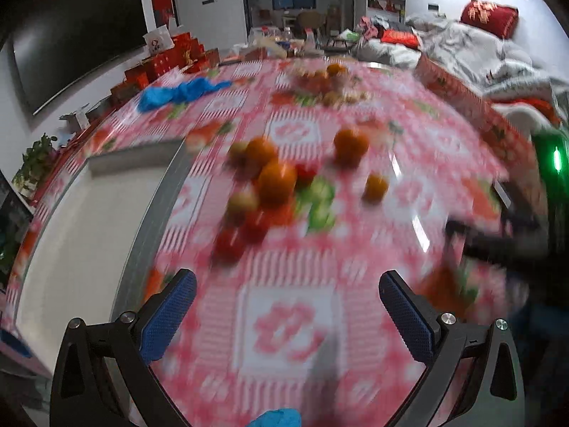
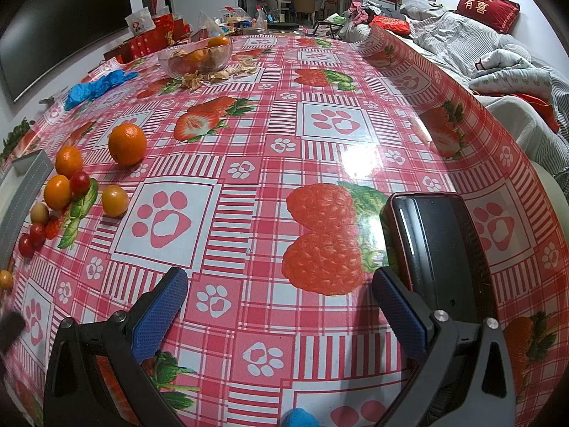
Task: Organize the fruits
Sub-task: 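Move the right tool toward the small yellow-orange tomato on the cloth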
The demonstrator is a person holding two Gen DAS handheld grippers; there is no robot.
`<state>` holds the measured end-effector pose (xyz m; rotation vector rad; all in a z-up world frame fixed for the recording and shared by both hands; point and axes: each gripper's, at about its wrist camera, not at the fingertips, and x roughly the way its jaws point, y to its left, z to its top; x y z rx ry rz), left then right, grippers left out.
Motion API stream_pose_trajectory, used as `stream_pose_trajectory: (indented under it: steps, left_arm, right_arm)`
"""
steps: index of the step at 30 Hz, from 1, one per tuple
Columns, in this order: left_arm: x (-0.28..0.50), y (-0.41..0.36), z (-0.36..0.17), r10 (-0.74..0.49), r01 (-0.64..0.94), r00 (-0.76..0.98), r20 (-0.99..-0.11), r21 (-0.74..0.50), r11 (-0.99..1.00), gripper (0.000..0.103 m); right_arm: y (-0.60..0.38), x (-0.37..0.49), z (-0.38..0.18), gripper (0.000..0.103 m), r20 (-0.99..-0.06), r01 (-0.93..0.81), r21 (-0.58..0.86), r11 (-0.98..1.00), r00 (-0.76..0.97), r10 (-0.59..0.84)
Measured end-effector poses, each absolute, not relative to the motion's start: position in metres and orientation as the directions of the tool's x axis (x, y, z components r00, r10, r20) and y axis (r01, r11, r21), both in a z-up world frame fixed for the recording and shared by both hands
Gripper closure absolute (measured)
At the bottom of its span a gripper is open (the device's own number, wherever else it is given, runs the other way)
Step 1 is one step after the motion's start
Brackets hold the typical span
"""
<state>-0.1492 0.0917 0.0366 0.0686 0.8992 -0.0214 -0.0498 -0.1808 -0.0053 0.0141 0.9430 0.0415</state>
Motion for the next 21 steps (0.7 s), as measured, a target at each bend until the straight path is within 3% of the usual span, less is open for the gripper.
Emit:
stream_pose_trajectory:
  steps: [11, 21]
  left_arm:
    - [-0.149, 0.132, 0.001, 0.024, -0.025, 0.561, -0.827, 0.012, 1.0, 0.0]
    - [-0.135, 0.138, 0.001, 0.065, -0.071, 0.566, -0.822, 0.03, 0.997, 0.0]
  right_arm:
    - [-0.178, -0.051, -0.004, 0.0, -0.817, -0.027, 0.04, 0.999, 0.574, 0.048]
    - [-0.117, -0.034, 0.002, 0.0, -0.826, -0.224, 0.078, 0.971, 0.531, 0.189]
